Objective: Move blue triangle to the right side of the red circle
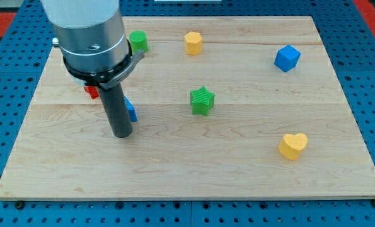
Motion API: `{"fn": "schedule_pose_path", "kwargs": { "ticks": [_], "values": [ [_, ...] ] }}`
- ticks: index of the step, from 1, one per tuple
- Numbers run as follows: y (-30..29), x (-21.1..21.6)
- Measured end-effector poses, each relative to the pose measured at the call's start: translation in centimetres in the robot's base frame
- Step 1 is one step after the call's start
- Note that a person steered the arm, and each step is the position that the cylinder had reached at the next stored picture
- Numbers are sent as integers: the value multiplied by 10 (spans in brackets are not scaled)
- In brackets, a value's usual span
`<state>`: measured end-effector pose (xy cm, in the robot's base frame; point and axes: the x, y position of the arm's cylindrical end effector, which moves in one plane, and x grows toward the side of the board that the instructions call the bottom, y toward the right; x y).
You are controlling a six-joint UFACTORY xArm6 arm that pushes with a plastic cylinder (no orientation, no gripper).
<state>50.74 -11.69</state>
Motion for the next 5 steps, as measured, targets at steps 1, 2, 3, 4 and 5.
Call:
{"fn": "schedule_pose_path", "kwargs": {
  "ticks": [1,2,3,4,5],
  "values": [
    [-5,-1],
    [-5,-12],
    [3,-24],
    [15,-34],
    [15,-53]
  ]
}}
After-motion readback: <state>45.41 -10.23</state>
